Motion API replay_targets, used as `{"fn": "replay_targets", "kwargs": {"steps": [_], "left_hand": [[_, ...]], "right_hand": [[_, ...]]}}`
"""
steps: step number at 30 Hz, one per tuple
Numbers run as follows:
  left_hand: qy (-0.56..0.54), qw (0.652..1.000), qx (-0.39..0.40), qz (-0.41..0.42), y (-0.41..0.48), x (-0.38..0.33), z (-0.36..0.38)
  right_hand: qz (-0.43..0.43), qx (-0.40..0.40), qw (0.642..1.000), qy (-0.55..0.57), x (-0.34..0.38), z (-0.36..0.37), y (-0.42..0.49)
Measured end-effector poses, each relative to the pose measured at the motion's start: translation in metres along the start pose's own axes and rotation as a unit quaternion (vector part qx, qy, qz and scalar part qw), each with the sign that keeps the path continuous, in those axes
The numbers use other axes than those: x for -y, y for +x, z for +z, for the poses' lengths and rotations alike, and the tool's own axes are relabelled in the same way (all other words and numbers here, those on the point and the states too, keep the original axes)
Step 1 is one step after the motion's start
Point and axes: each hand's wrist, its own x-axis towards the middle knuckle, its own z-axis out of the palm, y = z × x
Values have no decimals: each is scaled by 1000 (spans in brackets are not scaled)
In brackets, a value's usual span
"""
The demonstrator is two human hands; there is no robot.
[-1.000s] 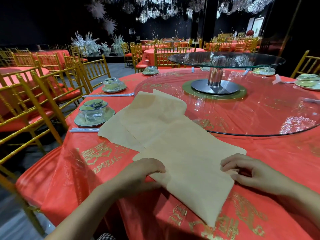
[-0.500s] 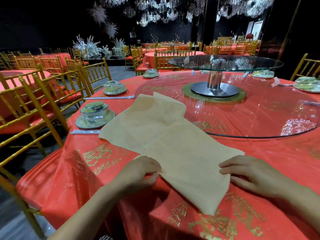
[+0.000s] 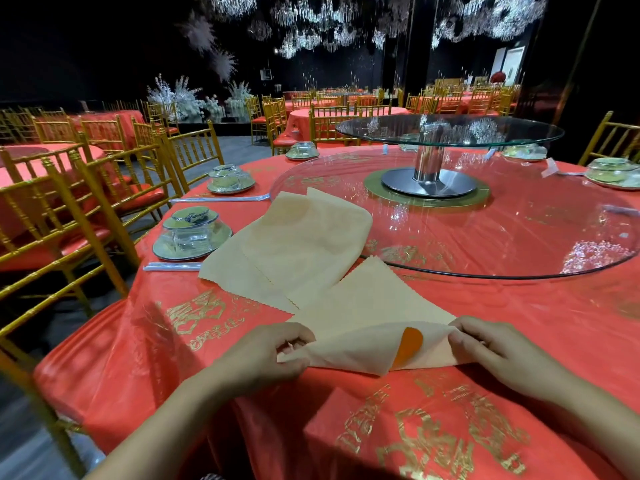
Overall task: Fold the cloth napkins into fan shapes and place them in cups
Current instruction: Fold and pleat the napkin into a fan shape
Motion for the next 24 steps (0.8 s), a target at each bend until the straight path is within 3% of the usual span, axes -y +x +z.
{"fn": "replay_targets", "kwargs": {"steps": [6,10,14,24], "left_hand": [[-59,997,-34,-23,12,-4,-1],[-12,993,-100,-65,26,-3,6],[96,980,-123,-122,40,-4,10],[257,947,-105,-161,62,-10,13]], "right_hand": [[102,2,995,-10,6,3,14],[171,-4,984,-48,8,7,29],[220,-14,962,-161,11,11,46],[258,22,935,-241,7,17,61]]}}
